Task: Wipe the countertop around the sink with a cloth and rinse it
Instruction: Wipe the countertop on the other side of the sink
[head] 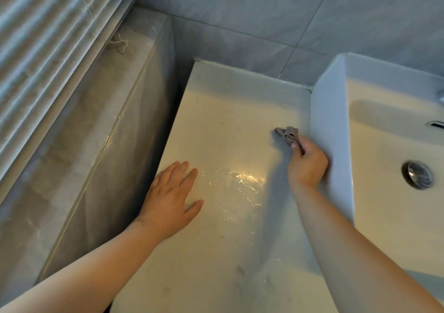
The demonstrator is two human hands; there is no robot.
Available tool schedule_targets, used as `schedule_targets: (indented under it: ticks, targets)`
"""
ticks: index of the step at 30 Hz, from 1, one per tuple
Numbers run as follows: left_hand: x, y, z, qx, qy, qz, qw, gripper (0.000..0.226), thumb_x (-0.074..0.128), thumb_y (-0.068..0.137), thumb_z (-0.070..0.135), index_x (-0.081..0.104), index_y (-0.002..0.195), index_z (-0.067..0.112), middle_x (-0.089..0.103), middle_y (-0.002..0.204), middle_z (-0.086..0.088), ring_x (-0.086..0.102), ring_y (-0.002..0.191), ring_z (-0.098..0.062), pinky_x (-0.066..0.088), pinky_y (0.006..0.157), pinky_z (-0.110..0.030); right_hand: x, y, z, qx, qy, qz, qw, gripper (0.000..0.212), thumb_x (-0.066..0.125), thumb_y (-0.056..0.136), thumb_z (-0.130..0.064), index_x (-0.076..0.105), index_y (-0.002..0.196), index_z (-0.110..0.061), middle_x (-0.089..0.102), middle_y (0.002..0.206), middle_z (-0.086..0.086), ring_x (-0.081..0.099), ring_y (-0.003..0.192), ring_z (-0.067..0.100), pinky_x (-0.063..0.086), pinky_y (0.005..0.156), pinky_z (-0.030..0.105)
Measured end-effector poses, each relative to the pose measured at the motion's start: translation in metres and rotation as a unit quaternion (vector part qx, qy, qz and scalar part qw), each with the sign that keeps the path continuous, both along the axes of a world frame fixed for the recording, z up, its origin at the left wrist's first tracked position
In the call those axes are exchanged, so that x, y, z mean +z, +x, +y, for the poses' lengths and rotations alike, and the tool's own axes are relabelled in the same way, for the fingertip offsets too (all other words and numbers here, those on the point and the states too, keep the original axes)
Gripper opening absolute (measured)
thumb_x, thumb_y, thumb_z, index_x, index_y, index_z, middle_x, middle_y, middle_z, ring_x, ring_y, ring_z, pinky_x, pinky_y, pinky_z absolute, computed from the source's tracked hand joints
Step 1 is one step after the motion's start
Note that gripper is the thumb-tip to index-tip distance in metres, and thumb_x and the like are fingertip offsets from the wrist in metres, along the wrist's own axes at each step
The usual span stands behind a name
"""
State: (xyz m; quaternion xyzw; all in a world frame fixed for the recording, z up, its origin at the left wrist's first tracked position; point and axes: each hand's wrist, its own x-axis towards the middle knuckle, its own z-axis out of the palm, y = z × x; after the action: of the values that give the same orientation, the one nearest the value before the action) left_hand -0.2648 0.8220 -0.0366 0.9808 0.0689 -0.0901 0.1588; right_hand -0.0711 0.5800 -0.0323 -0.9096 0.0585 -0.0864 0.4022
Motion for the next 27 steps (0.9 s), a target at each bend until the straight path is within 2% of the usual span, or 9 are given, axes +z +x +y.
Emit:
schedule_targets:
  ticks: [3,7,10,12,17,20,22,25,27]
  targets:
    - [-0.002,-0.001,0.001,-0.002,0.002,-0.006,1.000,0.076,0.026,0.084,0.065,0.029,0.147,0.022,0.021,0.157,-0.003,0.011,0.144,-0.022,0.013,0.114,-0.039,-0.012,-0.009,0.009,-0.039,0.013,0.009,0.999,0.031,0.054,0.091,-0.004,0.066,0.119,-0.008,0.067,0.120,0.007,0.062,0.110,0.022,0.035,0.087,0.012]
    - [-0.003,0.000,0.001,-0.006,0.010,-0.011,1.000,0.074,0.029,0.085,0.064,0.032,0.146,0.021,0.025,0.155,-0.005,0.014,0.143,-0.023,0.017,0.114,-0.041,-0.017,-0.020,0.008,-0.022,0.011,0.010,1.000,0.032,0.056,0.090,-0.005,0.065,0.121,-0.008,0.064,0.124,0.007,0.059,0.116,0.022,0.038,0.099,0.021]
    - [-0.003,-0.002,0.001,-0.011,0.017,-0.008,1.000,0.074,0.031,0.086,0.063,0.033,0.145,0.020,0.026,0.154,-0.006,0.015,0.143,-0.023,0.017,0.114,-0.040,-0.013,-0.034,0.005,0.010,0.002,0.018,1.000,0.032,0.058,0.090,-0.006,0.064,0.121,-0.009,0.065,0.124,0.007,0.060,0.115,0.020,0.036,0.097,0.015]
    - [-0.004,-0.002,0.001,-0.017,0.021,-0.007,1.000,0.074,0.032,0.086,0.063,0.032,0.146,0.020,0.025,0.155,-0.006,0.014,0.143,-0.024,0.010,0.114,-0.036,-0.011,-0.053,0.008,0.024,-0.002,0.019,1.000,0.032,0.059,0.089,-0.006,0.064,0.121,-0.010,0.065,0.122,0.006,0.060,0.113,0.019,0.036,0.095,0.014]
    - [-0.002,-0.001,0.000,-0.019,0.023,0.006,1.000,0.073,0.035,0.086,0.062,0.036,0.144,0.017,0.030,0.152,-0.009,0.019,0.141,-0.026,0.011,0.112,-0.037,-0.012,-0.104,0.015,0.068,-0.015,0.005,0.998,0.034,0.063,0.086,-0.003,0.067,0.118,-0.014,0.065,0.116,-0.007,0.059,0.109,0.017,0.045,0.098,0.031]
    - [-0.002,-0.001,0.002,-0.023,0.026,0.006,0.999,0.075,0.033,0.085,0.063,0.034,0.145,0.018,0.029,0.153,-0.008,0.016,0.142,-0.024,0.009,0.112,-0.036,-0.012,-0.124,0.018,0.076,-0.001,0.008,0.997,0.034,0.065,0.085,-0.002,0.068,0.116,-0.016,0.061,0.114,-0.016,0.057,0.109,0.012,0.041,0.098,0.020]
    - [-0.003,-0.001,0.003,-0.028,0.028,0.001,0.999,0.076,0.031,0.085,0.064,0.031,0.146,0.019,0.024,0.155,-0.007,0.013,0.143,-0.024,0.006,0.113,-0.035,-0.008,-0.127,0.019,0.067,0.037,0.024,0.997,0.033,0.065,0.085,-0.003,0.070,0.114,-0.019,0.064,0.112,-0.016,0.059,0.105,0.008,0.041,0.094,0.014]
    - [-0.004,-0.002,0.003,-0.024,0.021,-0.007,0.999,0.077,0.028,0.085,0.065,0.027,0.148,0.020,0.021,0.156,-0.006,0.009,0.144,-0.023,0.012,0.116,-0.038,0.007,-0.117,0.014,0.029,0.050,-0.003,0.998,0.020,0.061,0.087,-0.009,0.071,0.103,-0.018,0.069,0.089,-0.011,0.060,0.079,0.008,0.048,0.072,0.022]
    - [-0.003,-0.002,0.004,-0.029,0.019,-0.008,0.999,0.078,0.026,0.085,0.066,0.025,0.148,0.021,0.018,0.157,-0.005,0.007,0.144,-0.022,0.014,0.116,-0.040,0.015,-0.104,0.007,-0.027,0.007,-0.051,0.998,0.022,0.061,0.088,-0.011,0.070,0.107,-0.014,0.071,0.095,-0.001,0.061,0.084,0.017,0.047,0.074,0.025]
